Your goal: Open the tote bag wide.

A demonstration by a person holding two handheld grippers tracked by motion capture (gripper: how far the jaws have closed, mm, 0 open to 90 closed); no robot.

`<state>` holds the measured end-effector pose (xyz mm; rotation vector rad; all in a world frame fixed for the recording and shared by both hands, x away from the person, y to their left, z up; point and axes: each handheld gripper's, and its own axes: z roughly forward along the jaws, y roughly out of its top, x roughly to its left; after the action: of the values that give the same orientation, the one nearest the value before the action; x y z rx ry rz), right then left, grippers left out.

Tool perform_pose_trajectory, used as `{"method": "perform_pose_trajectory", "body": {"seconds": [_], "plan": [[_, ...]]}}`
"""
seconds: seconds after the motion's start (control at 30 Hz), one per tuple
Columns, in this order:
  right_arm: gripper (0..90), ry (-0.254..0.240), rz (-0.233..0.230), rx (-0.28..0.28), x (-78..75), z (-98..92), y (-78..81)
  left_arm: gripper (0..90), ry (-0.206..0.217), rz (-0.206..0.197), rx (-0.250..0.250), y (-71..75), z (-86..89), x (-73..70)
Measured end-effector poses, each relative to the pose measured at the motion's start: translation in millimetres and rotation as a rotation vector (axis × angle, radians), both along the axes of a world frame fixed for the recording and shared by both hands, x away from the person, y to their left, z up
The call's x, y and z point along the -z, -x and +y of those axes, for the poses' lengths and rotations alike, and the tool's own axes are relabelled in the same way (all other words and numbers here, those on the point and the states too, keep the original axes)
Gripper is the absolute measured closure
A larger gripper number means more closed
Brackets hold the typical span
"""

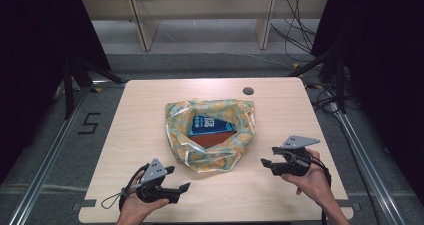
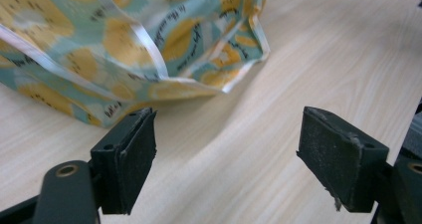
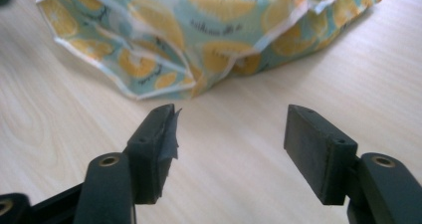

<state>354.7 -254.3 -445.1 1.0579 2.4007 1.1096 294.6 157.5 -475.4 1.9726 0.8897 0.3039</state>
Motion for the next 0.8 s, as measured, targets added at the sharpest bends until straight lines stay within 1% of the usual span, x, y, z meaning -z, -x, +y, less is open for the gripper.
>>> {"method": "perform_pose_trajectory", "body": {"seconds": [0.07,0.1,0.13,0.17,0.2,0.23,0.27,0.33,0.37,0.4,0.43,0.47,0.5,0.53,0.57,0.6,0.63,0.67,0.7,0.73,0.77,0.8], "plan": [[36.7,-0.012,0.026,0.009,4.9,-0.9,7.5,21.6,-0.019,-0.004,0.009,2.2,0.6,2.4],[36.7,-0.014,0.035,0.017,6.2,-0.7,10.9,21.5,-0.010,-0.001,0.006,3.6,0.0,3.9],[36.7,-0.002,0.009,0.000,9.2,-2.9,11.8,21.5,-0.018,0.001,0.008,4.4,0.8,5.1],[36.6,-0.008,0.023,0.007,11.0,-2.8,15.5,21.5,-0.028,-0.008,0.014,4.3,1.4,6.3],[36.3,-0.017,0.036,0.012,13.0,-2.8,19.1,21.5,-0.026,-0.006,0.015,4.4,1.8,8.2],[36.0,-0.015,0.030,0.005,15.1,-3.4,21.4,21.5,-0.030,-0.005,0.009,5.0,1.5,9.8],[35.2,-0.014,0.034,0.005,17.0,-3.6,24.2,21.5,-0.030,0.000,0.013,4.9,2.1,11.5],[33.4,-0.008,0.021,0.003,21.7,-4.1,28.3,21.5,0.003,0.025,0.006,6.5,0.2,14.7],[33.3,-0.007,0.029,0.003,23.4,-5.0,31.1,21.5,0.000,0.030,-0.001,7.6,-0.4,14.8],[33.0,-0.010,0.045,0.010,24.2,-5.1,33.4,21.5,0.000,0.024,0.004,8.1,-0.9,16.0],[32.6,-0.003,0.039,0.002,25.6,-6.3,34.3,21.4,-0.029,0.026,0.014,8.5,0.0,15.7],[32.2,-0.008,0.054,0.020,26.2,-6.3,38.1,21.3,-0.036,0.024,0.009,9.4,-0.9,16.6],[31.0,-0.003,0.041,0.009,27.9,-7.4,39.0,21.0,-0.035,0.025,0.012,10.9,-2.7,18.1],[30.2,-0.003,0.048,0.019,29.5,-7.6,42.6,20.5,-0.062,0.017,0.014,12.0,-3.3,18.4],[30.2,0.006,0.047,0.009,30.3,-8.9,44.2,20.5,-0.085,0.015,0.020,12.6,-3.1,18.3],[30.2,0.006,0.054,0.002,31.7,-9.6,45.3,20.5,-0.070,0.009,0.020,14.1,-5.3,19.6],[30.1,0.015,0.044,0.003,33.4,-10.6,47.2,20.5,-0.086,0.004,0.029,14.0,-5.3,19.7],[30.0,0.023,0.038,0.003,34.6,-11.7,49.1,20.5,-0.086,0.010,0.034,15.0,-5.8,19.1],[29.7,0.006,0.055,0.003,36.0,-11.9,51.1,20.5,-0.090,0.003,0.029,14.9,-5.7,19.4],[29.2,0.018,0.062,0.007,36.9,-12.8,53.8,20.5,-0.086,0.004,0.032,15.1,-5.8,19.2],[28.8,0.021,0.051,0.004,39.0,-13.0,54.6,20.5,-0.082,0.008,0.028,15.0,-6.1,19.3],[28.4,0.025,0.058,0.007,39.1,-13.1,57.1,20.6,-0.078,0.009,0.024,14.7,-6.4,19.7]]}}
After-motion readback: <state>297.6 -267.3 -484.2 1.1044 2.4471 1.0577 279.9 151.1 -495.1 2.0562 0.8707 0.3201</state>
